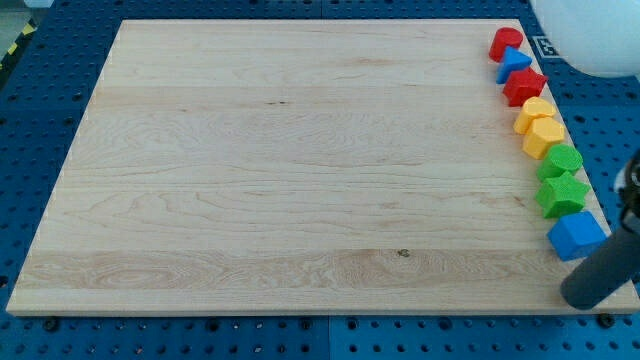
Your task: Place the yellow hexagon horizontally left to the green star
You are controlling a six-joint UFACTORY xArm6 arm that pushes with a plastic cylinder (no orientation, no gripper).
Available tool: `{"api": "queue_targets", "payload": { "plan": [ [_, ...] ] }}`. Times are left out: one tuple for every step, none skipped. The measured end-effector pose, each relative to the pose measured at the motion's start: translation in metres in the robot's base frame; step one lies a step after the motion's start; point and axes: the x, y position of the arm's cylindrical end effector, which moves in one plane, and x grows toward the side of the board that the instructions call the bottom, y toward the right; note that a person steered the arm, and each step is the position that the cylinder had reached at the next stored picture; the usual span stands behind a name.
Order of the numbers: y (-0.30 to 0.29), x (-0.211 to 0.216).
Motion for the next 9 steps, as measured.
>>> {"api": "queue_targets", "payload": {
  "plan": [
    [0.043,-0.002],
    [0.094,-0.023],
    [0.099,-0.029],
    [0.099,-0.057],
    [0.099,-0.128],
    [0.097,-0.178],
    [0.083,-0.202],
    [0.063,-0.200],
    [0.042,-0.200]
  ]
}}
